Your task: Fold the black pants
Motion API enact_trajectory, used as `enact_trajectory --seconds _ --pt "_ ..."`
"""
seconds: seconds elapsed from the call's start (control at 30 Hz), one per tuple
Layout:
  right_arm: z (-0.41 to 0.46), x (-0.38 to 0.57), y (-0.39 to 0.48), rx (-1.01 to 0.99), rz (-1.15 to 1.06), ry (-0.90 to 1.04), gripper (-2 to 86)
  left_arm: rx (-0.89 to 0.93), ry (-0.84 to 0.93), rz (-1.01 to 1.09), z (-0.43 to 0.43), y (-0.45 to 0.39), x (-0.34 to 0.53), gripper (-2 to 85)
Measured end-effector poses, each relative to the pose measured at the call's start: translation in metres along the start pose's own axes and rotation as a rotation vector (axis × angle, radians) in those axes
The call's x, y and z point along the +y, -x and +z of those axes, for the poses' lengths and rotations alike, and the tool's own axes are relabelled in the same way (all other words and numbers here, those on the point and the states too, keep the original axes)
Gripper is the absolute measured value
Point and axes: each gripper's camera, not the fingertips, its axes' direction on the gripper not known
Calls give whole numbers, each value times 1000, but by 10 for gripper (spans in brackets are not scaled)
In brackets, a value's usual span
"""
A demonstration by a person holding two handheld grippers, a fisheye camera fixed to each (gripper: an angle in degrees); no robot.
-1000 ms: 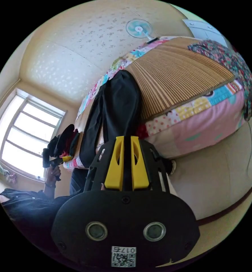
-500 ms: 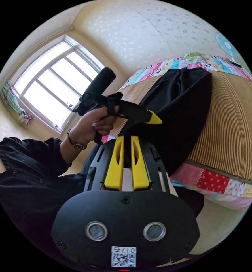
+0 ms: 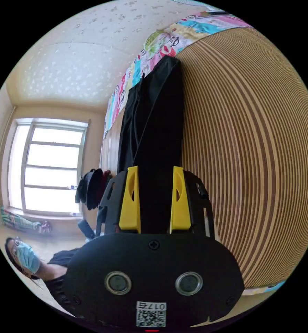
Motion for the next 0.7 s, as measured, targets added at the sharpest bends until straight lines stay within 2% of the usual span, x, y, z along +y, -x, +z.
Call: enact_trajectory --seconds 0.17,0.33,0.5,0.57,0.63,0.7 --pt "45 -170 8 167 -14 -175 146 98 -37 -24 -6 20 5 -5" --pt "83 -251 -2 318 38 -331 111 158 -104 -35 -24 40 13 -5" --pt "128 -297 5 517 127 -276 38 236 -152 -53 -36 67 21 -5" --pt "146 -279 71 730 -21 -483 30 246 -156 -39 -43 73 25 -5" --pt "170 -264 130 724 -198 -578 27 274 -162 -3 -57 76 33 -6" --pt "206 -256 180 688 -333 -566 25 273 -181 0 -74 77 46 -6"
